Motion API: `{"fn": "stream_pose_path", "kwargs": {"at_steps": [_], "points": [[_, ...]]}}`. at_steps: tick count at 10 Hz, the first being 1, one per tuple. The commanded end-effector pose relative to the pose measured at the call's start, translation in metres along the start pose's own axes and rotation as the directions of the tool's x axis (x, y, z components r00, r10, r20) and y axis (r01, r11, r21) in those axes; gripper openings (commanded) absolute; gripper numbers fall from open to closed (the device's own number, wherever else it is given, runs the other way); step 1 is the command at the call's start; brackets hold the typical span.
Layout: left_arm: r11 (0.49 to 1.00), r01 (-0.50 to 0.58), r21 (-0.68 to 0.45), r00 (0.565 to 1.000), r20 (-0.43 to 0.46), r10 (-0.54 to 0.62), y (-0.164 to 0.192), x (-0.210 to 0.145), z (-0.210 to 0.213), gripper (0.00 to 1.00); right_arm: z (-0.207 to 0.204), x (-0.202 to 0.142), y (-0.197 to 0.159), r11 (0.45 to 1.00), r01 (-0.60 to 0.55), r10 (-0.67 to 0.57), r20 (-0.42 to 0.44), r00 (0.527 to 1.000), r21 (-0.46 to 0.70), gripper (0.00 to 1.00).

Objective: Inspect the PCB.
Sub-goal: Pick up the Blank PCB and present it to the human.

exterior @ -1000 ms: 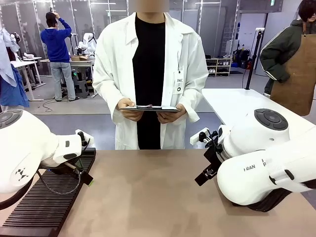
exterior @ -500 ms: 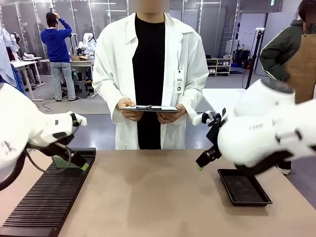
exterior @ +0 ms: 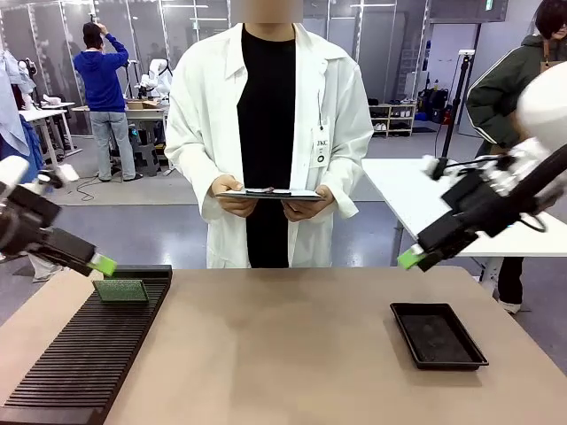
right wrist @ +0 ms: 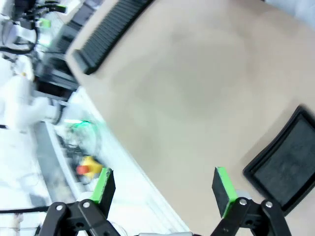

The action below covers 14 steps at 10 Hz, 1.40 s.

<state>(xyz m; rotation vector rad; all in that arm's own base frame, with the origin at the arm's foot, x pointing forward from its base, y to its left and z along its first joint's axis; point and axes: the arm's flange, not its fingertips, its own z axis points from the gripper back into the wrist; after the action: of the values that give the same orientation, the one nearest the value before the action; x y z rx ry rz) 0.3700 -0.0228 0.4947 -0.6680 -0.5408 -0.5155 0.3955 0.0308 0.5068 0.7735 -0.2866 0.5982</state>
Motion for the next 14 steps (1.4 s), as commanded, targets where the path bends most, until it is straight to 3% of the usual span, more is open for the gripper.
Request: {"fn": "stream_pose_path", "kwargs": {"at_steps": [1, 3, 5, 9, 11, 12, 14], "points": [[0.983, -0.084, -0.165, 0.992, 0.084, 0.099, 0.024, -0.045, 0.040, 1.00, 0.033, -0.029, -0.032, 0.983, 0.105, -0.120, 0.096, 0.988, 0.151, 1.00], [0.959, -0.181, -0.216, 0.936, 0.263, 0.236, 0.048, -0.094, 0.098, 1.00, 0.073, -0.081, -0.057, 0.946, 0.194, -0.258, 0.240, 0.936, 0.261, 1.00], [0.943, -0.255, -0.212, 0.900, 0.305, 0.312, 0.063, -0.135, 0.131, 1.00, 0.099, -0.125, -0.079, 0.921, 0.265, -0.357, 0.343, 0.869, 0.285, 1.00], [0.900, -0.372, -0.228, 0.806, 0.400, 0.435, 0.081, -0.206, 0.167, 1.00, 0.124, -0.190, -0.102, 0.878, 0.355, -0.466, 0.403, 0.787, 0.321, 1.00], [0.889, -0.411, -0.201, 0.789, 0.410, 0.457, 0.091, -0.218, 0.172, 1.00, 0.123, -0.189, -0.106, 0.882, 0.376, -0.469, 0.447, 0.762, 0.285, 1.00], [0.890, -0.403, -0.211, 0.801, 0.389, 0.455, 0.103, -0.199, 0.201, 1.00, 0.127, -0.197, -0.105, 0.865, 0.393, -0.495, 0.394, 0.775, 0.312, 1.00], [0.890, -0.403, -0.211, 0.801, 0.389, 0.455, 0.103, -0.199, 0.201, 1.00, 0.127, -0.197, -0.105, 0.865, 0.393, -0.495, 0.394, 0.775, 0.312, 1.00]]}}
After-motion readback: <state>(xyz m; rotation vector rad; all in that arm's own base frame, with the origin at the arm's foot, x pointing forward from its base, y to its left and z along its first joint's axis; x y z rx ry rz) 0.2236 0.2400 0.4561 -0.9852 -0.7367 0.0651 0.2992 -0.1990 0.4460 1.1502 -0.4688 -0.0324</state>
